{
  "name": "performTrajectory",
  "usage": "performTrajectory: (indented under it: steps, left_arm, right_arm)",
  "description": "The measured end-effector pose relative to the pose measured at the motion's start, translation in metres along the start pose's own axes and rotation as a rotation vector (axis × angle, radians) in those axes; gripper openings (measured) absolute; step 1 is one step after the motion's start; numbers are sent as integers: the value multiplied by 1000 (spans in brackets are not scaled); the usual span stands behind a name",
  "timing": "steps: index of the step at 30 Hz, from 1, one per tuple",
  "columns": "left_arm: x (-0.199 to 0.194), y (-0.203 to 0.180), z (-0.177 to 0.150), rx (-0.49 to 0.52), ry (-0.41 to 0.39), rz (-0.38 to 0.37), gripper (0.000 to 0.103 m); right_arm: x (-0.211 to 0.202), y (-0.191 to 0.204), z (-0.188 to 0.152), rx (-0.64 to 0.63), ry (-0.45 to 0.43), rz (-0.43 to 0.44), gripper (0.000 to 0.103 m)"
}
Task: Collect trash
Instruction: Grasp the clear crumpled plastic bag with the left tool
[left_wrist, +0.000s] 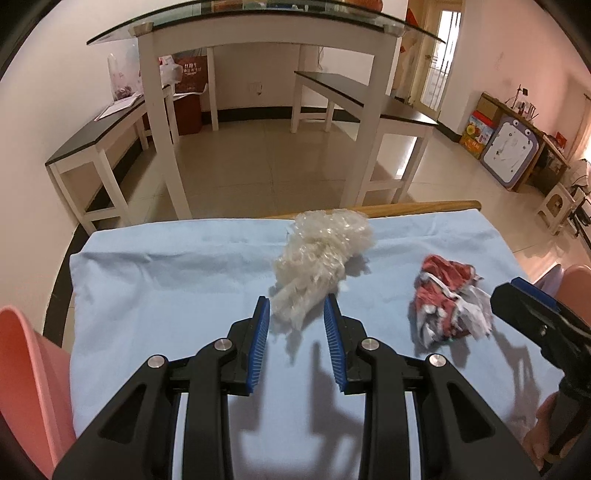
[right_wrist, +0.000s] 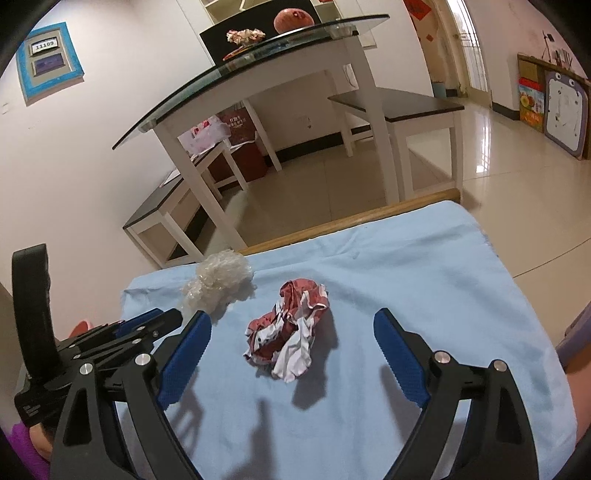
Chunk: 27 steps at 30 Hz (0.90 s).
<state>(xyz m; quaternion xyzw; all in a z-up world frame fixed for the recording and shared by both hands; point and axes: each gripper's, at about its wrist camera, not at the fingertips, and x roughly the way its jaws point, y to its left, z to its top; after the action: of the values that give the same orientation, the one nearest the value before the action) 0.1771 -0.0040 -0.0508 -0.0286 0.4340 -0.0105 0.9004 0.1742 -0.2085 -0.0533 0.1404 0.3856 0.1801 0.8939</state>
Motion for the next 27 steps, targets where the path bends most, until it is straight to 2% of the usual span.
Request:
performTrajectory:
  steps: [3, 4, 5, 11, 18, 22, 25, 27]
  left_arm:
    - [9, 1, 5, 8, 6, 4, 34]
    - [13, 1, 6, 9, 9, 3, 41]
    - [15, 1, 6, 10, 10, 1, 42]
    - [28, -3, 6, 25, 24, -14, 42]
    - [33, 0, 3, -1, 9, -9, 42]
    - [32, -2, 0, -1, 3, -7, 32]
    - [28, -4, -2, 1, -8, -12, 16]
    - [25, -4, -3, -5, -13, -13, 16]
  right_arm:
    - [9, 2, 3, -4, 13, -2, 88]
    - [12, 3, 5, -8, 19, -4, 88]
    - [14, 3, 5, -8, 23, -6, 88]
    - [34, 5, 7, -17, 69, -29, 88]
    - [48, 3, 3, -31, 96, -38, 87]
    - [52, 3, 0, -40, 101, -36, 86]
    - [52, 2, -1, -39, 99, -34, 85]
    - [51, 2, -2, -37, 98, -31, 84]
